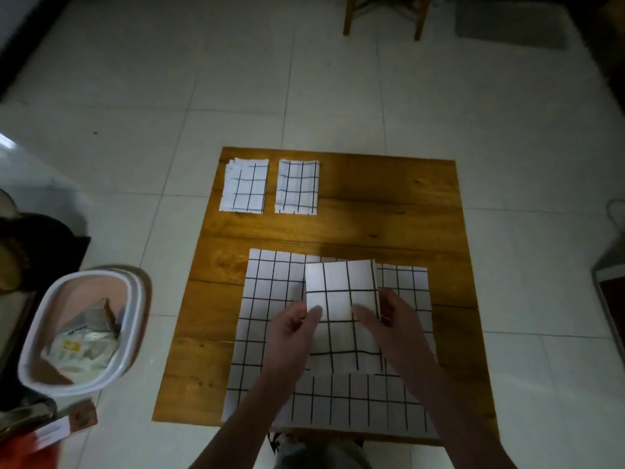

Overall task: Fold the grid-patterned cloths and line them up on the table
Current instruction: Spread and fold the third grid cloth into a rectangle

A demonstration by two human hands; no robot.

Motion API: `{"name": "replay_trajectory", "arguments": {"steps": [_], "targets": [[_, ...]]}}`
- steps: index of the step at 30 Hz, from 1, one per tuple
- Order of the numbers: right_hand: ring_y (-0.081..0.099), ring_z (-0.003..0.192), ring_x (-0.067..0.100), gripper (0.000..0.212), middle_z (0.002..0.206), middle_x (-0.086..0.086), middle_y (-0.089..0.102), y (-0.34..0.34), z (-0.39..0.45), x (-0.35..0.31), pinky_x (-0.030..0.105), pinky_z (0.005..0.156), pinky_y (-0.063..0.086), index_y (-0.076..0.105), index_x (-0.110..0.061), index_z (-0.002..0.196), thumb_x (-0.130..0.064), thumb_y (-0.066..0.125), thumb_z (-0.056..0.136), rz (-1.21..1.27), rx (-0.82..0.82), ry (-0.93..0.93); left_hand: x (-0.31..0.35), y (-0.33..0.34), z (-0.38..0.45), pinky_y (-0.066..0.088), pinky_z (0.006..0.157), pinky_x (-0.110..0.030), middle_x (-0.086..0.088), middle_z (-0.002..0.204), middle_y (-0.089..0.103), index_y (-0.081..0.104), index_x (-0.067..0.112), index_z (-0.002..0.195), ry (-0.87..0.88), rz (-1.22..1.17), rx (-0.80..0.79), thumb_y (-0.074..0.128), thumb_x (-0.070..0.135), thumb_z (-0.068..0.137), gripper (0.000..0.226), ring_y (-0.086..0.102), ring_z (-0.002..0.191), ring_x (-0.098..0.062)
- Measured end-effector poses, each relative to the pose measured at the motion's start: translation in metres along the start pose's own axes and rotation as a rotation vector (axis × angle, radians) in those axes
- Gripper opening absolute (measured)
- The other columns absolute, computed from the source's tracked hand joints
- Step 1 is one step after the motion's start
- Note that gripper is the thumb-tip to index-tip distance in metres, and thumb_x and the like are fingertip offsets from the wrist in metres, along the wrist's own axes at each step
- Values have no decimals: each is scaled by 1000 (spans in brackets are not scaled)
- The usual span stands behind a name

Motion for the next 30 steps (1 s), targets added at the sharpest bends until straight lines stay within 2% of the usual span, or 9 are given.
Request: {"name": "replay_trajectory", "arguments": {"steps": [3, 6, 10, 14, 17, 21, 24, 27, 30], "targets": [[45, 57, 5, 27, 62, -10, 48, -15, -16, -33, 18, 54, 40, 59, -15, 86, -34, 56, 103, -44, 98, -75, 47, -3, -20, 42, 58, -22, 1, 61, 39, 45, 8, 68, 60, -7, 39, 62, 12, 101, 38, 37, 58, -11], [48, 55, 4, 20, 64, -7, 51, -27, -38, -69, 17, 52, 41, 60, -25, 87, -31, 54, 105, -158, 186, -156, 89, -8, -41, 41, 57, -19, 4, 59, 40, 48, 10, 68, 93, -21, 36, 65, 13, 100, 36, 37, 58, -8], [51, 53, 6, 19, 64, -5, 53, -42, -70, -112, 19, 48, 40, 58, -31, 89, -29, 51, 107, -256, 266, -202, 139, -8, -69, 48, 66, -28, -3, 63, 48, 59, 17, 68, 143, -52, -27, 64, 20, 101, 33, 45, 63, -12], [48, 52, 3, 24, 61, -11, 53, -62, -108, -150, 16, 49, 36, 56, -35, 87, -24, 50, 108, -218, 361, -226, 178, -4, -94, 53, 72, -30, -16, 79, 65, 73, 15, 87, 219, -1, -91, 62, 21, 102, 20, 59, 72, -20], [44, 54, 0, 29, 59, -19, 52, -76, -137, -170, 17, 53, 36, 55, -32, 80, -24, 52, 108, -106, 409, -215, 199, 2, -107, 50, 67, -19, -7, 77, 68, 75, 17, 92, 255, 30, -96, 62, 22, 102, 17, 59, 69, -6], [41, 59, 1, 30, 58, -20, 46, -98, -172, -177, 19, 60, 35, 53, -31, 75, -28, 60, 105, 48, 476, -179, 213, 20, -119, 50, 66, -27, 10, 80, 71, 74, 27, 101, 286, 97, -143, 61, 28, 103, 13, 61, 69, -5], [34, 59, 8, 32, 61, -14, 37, -116, -203, -175, 21, 57, 33, 52, -20, 73, -25, 63, 103, 95, 539, -190, 222, 40, -135, 47, 62, -22, 13, 76, 69, 72, 27, 96, 329, 140, -209, 59, 25, 104, 14, 58, 64, -2], [33, 60, 12, 31, 64, -5, 37, -134, -233, -170, 22, 55, 32, 54, -8, 78, -24, 62, 104, 100, 618, -190, 225, 62, -154, 48, 56, -25, 6, 73, 68, 72, 24, 97, 337, 154, -290, 60, 26, 104, 14, 58, 60, -9], [35, 59, 12, 30, 62, -7, 39, -157, -260, -161, 24, 55, 33, 57, -9, 81, -27, 62, 104, 107, 690, -159, 230, 87, -174, 50, 55, -28, -1, 75, 69, 73, 21, 95, 331, 150, -367, 62, 25, 102, 14, 59, 60, -18]]}}
Point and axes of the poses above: each hand's wrist, its own z-axis towards the middle knuckle, its own y-axis out of the palm, x = y × z, the point moved 7 cm from there along z, towards the middle knuckle
